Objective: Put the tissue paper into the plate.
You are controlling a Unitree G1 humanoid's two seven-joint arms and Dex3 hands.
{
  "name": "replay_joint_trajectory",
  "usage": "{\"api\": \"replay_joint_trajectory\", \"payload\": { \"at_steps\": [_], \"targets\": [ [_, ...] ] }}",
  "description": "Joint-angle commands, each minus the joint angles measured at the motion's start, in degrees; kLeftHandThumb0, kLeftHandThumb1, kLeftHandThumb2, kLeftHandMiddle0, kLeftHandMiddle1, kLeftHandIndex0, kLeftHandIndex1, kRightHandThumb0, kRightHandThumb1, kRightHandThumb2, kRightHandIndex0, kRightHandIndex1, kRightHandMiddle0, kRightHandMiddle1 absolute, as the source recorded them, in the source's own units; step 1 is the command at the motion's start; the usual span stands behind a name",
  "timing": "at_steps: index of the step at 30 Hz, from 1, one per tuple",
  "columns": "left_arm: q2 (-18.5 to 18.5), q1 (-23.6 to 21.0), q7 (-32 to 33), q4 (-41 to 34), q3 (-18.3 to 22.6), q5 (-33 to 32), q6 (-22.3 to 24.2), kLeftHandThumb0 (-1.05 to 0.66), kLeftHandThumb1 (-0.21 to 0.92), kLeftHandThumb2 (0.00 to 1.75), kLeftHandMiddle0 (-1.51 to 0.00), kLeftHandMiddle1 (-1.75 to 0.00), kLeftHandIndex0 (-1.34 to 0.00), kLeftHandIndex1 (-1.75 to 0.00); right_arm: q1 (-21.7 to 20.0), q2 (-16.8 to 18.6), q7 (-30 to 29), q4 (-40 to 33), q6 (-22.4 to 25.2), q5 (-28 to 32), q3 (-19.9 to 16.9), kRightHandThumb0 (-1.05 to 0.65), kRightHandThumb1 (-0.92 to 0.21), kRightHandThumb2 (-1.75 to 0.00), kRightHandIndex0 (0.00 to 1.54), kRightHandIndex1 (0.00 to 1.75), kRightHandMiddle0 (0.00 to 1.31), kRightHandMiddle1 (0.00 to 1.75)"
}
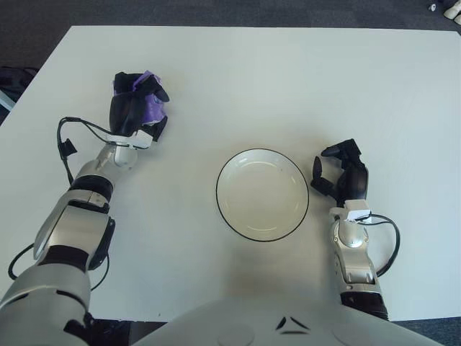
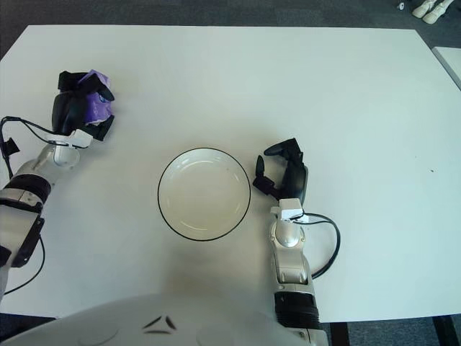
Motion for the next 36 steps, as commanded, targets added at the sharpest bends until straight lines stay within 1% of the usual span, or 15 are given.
{"api": "replay_joint_trajectory", "payload": {
  "at_steps": [1, 8, 11, 16, 23, 26, 30, 36],
  "targets": [
    [-1.12, 3.0, -0.49, -4.42, 2.23, -1.48, -0.09, 0.0, 0.03, 1.64, -0.83, -1.7, -0.61, -1.75, 1.5, 0.28, 0.33, 1.86, 2.05, 0.76, -0.13, -0.43, -0.48, -1.12, 0.65, 1.4, 0.48, 1.75],
    [-3.12, 4.98, 0.27, -10.19, 4.65, -0.43, 1.79, 0.0, -0.04, 1.71, -0.87, -1.7, -0.66, -1.75, 1.31, 0.39, 0.11, 1.84, 2.45, 0.38, -0.08, -0.43, -0.48, -1.12, 0.65, 1.4, 0.48, 1.75],
    [-3.89, 6.21, 1.13, -12.95, 5.55, 0.02, 1.55, 0.0, -0.06, 1.73, -0.89, -1.71, -0.68, -1.75, 1.24, 0.43, 0.25, 1.65, 2.99, 0.41, -0.01, -0.43, -0.48, -1.12, 0.64, 1.39, 0.48, 1.75],
    [-5.16, 8.02, 4.23, -18.03, 6.92, 2.33, -0.53, 0.0, -0.07, 1.74, -0.89, -1.72, -0.68, -1.75, 0.99, 0.13, 0.73, 1.69, 3.45, 0.61, 0.07, -0.43, -0.48, -1.12, 0.64, 1.38, 0.48, 1.75],
    [-7.27, 8.47, 7.52, -24.95, 7.36, 6.77, -5.05, 0.0, -0.07, 1.75, -0.9, -1.71, -0.69, -1.75, 0.43, -0.03, 0.91, 2.62, 2.44, 0.85, -0.15, -0.42, -0.5, -1.1, 0.6, 1.36, 0.47, 1.75],
    [-7.83, 8.85, 7.99, -26.95, 7.57, 8.38, -5.9, 0.0, -0.08, 1.75, -0.92, -1.69, -0.69, -1.75, 0.22, -0.07, 0.83, 2.94, 2.19, 0.72, -0.2, -0.42, -0.52, -1.07, 0.6, 1.35, 0.45, 1.75],
    [-8.63, 10.58, 7.22, -32.51, 7.96, 10.08, -7.34, 0.0, -0.09, 1.75, -0.94, -1.65, -0.7, -1.75, 0.19, -0.15, 0.71, 2.89, 2.2, 0.2, -0.09, -0.4, -0.57, -1.0, 0.6, 1.31, 0.41, 1.75],
    [-9.27, 11.08, 6.43, -33.77, 8.77, 10.63, -7.5, 0.0, -0.1, 1.75, -0.95, -1.64, -0.71, -1.75, 0.01, -0.28, 0.73, 2.84, 2.61, -0.14, 0.04, -0.39, -0.62, -0.94, 0.6, 1.28, 0.37, 1.75]
  ]
}}
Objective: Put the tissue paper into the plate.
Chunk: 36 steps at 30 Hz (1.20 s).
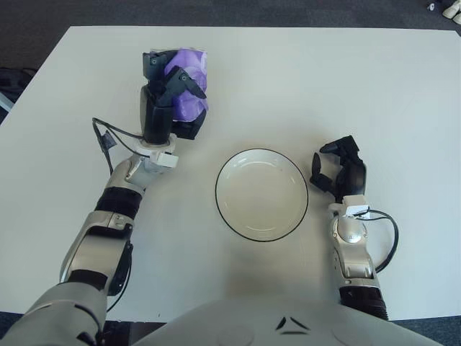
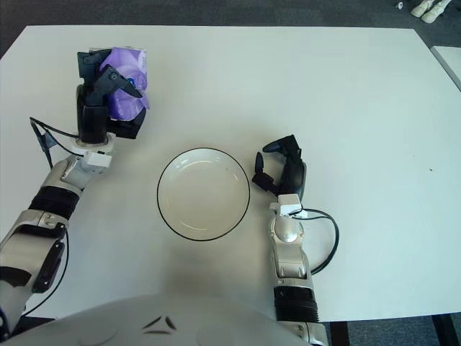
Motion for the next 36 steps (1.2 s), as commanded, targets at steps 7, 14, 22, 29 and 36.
{"api": "replay_joint_trajectory", "payload": {
  "at_steps": [7, 14, 22, 29, 36],
  "targets": [
    [-0.11, 1.21, -0.58, -0.06, 1.91, 0.64, -0.27, 0.0, -0.1, 1.75, -0.95, -1.64, -0.71, -1.75, 1.22, -0.09, 0.05, 2.18, 1.96, 0.02, -0.02, -0.39, -0.63, -0.93, 0.6, 1.27, 0.37, 1.75],
    [-0.32, 0.86, -0.87, 0.58, 2.33, 0.76, -0.53, 0.0, -0.1, 1.75, -0.95, -1.64, -0.71, -1.75, 0.75, -0.11, -0.07, 2.58, 2.06, -0.02, -0.03, -0.39, -0.63, -0.93, 0.6, 1.27, 0.37, 1.75],
    [-0.44, 0.33, -0.94, 1.41, 2.52, 0.88, -0.72, 0.0, -0.1, 1.75, -0.95, -1.64, -0.71, -1.75, 0.13, -0.14, -0.18, 3.07, 2.21, -0.04, -0.09, -0.39, -0.63, -0.93, 0.6, 1.27, 0.37, 1.75],
    [13.65, -10.34, -20.33, 6.07, -15.55, -2.04, -21.66, -0.01, -0.04, 1.67, -0.89, -1.72, -0.7, -1.62, 0.48, -0.19, -0.43, 2.0, 4.02, -1.56, 0.32, -0.39, -0.64, -0.91, 0.6, 1.25, 0.36, 1.75],
    [18.55, -5.42, -50.18, -30.76, -32.2, -32.48, 4.09, -0.01, -0.03, 1.72, -0.88, -1.74, -0.64, -1.73, 0.52, -0.07, -0.7, 2.03, 3.79, -2.01, 0.45, -0.39, -0.65, -0.9, 0.61, 1.24, 0.36, 1.75]
  ]
}}
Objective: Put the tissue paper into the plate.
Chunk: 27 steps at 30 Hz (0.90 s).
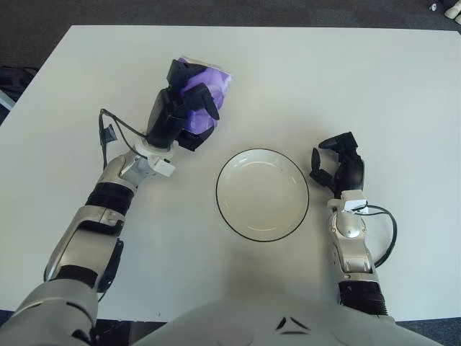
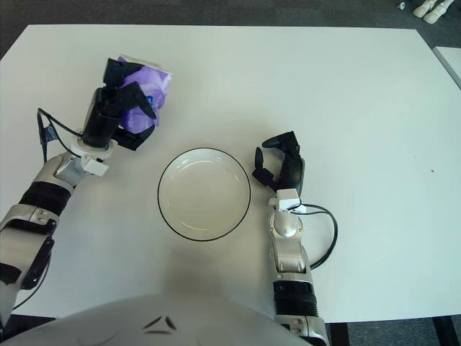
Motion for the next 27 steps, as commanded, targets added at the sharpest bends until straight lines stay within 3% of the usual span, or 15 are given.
{"api": "replay_joint_trajectory", "payload": {
  "at_steps": [1, 3, 5, 8, 13, 19, 22, 27],
  "targets": [
    [9.43, -1.63, -31.83, -31.87, -21.21, -22.7, 12.45, -0.01, -0.05, 1.73, -0.89, -1.74, -0.67, -1.71, 2.88, 0.04, -0.53, 1.15, 3.2, -1.52, 0.41, -0.39, -0.66, -0.89, 0.61, 1.24, 0.35, 1.75],
    [9.05, -0.75, -34.63, -35.48, -20.33, -22.05, 16.58, -0.01, -0.07, 1.74, -0.9, -1.75, -0.7, -1.68, 2.99, 0.06, -0.48, 0.89, 3.71, -1.7, 0.5, -0.39, -0.67, -0.88, 0.6, 1.24, 0.34, 1.75],
    [6.64, -2.09, -36.5, -32.68, -20.4, -20.08, 16.48, -0.01, -0.09, 1.74, -0.92, -1.75, -0.75, -1.62, 3.11, 0.08, -0.39, 0.62, 4.22, -1.85, 0.6, -0.38, -0.68, -0.87, 0.6, 1.24, 0.34, 1.75],
    [2.33, -5.46, -38.88, -27.72, -20.84, -17.29, 14.95, -0.01, -0.11, 1.74, -0.94, -1.75, -0.78, -1.58, 3.26, 0.1, -0.27, 0.33, 4.7, -1.96, 0.72, -0.38, -0.69, -0.85, 0.6, 1.24, 0.33, 1.75],
    [-1.43, -9.65, -42.37, -20.91, -21.15, -16.57, 10.87, -0.01, -0.11, 1.75, -0.94, -1.75, -0.78, -1.57, 3.72, 0.41, 0.2, -0.78, 6.4, -1.74, 0.82, -0.38, -0.72, -0.82, 0.58, 1.24, 0.31, 1.75],
    [-3.2, -6.16, -43.99, -19.56, -18.93, -16.17, 6.23, -0.01, -0.09, 1.75, -0.93, -1.75, -0.73, -1.64, 4.37, 0.83, -0.49, -2.01, 7.62, -2.3, 0.99, -0.37, -0.73, -0.8, 0.57, 1.23, 0.31, 1.75],
    [-4.82, -1.61, -42.47, -19.91, -16.74, -13.64, 3.84, -0.01, -0.08, 1.75, -0.92, -1.75, -0.7, -1.68, 4.59, 0.78, -0.89, -2.13, 7.23, -2.33, 1.1, -0.38, -0.71, -0.82, 0.57, 1.24, 0.31, 1.75],
    [-6.29, 1.21, -44.36, -21.07, -16.0, -17.08, 5.27, -0.01, -0.06, 1.75, -0.91, -1.75, -0.66, -1.73, 5.17, 1.18, -0.99, -3.38, 9.35, -2.29, 1.31, -0.38, -0.7, -0.84, 0.57, 1.25, 0.33, 1.75]
  ]
}}
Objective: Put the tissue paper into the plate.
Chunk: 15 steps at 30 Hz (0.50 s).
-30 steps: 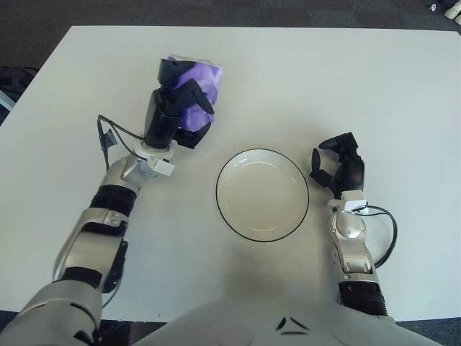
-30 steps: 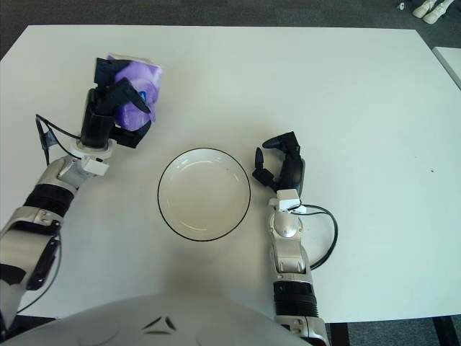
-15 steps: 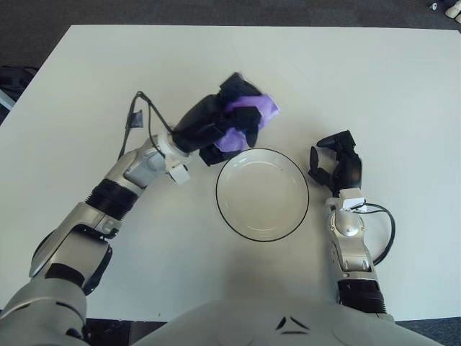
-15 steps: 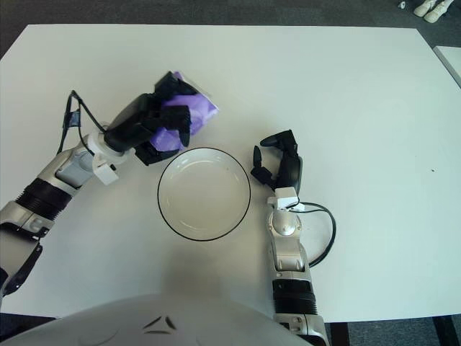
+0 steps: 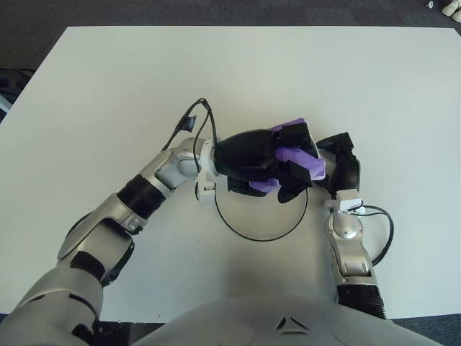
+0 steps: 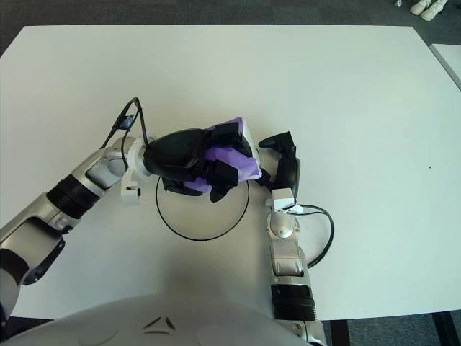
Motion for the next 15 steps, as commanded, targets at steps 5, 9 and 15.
{"api": "replay_joint_trajectory", "payload": {
  "at_steps": [5, 9, 15],
  "targets": [
    [-0.43, 3.03, -4.55, -1.91, 0.79, -4.68, 2.35, 0.0, -0.05, 1.74, -0.9, -1.73, -0.65, -1.74, 2.57, 0.42, -0.38, 0.78, 3.2, -0.11, 0.0, -0.38, -0.69, -0.85, 0.58, 1.26, 0.33, 1.75],
    [-0.19, 3.29, -7.52, -2.93, 0.76, -6.48, 4.36, 0.0, -0.05, 1.73, -0.91, -1.7, -0.65, -1.75, 2.56, 0.28, -0.62, 1.03, 2.56, -0.13, 0.08, -0.38, -0.68, -0.86, 0.57, 1.27, 0.34, 1.75],
    [-1.15, 3.28, -10.44, -2.48, 1.24, -7.6, 5.2, 0.0, -0.05, 1.71, -0.92, -1.66, -0.65, -1.75, 2.71, 0.22, -0.45, 0.65, 3.09, 0.14, 0.16, -0.39, -0.65, -0.9, 0.58, 1.29, 0.36, 1.75]
  ]
}}
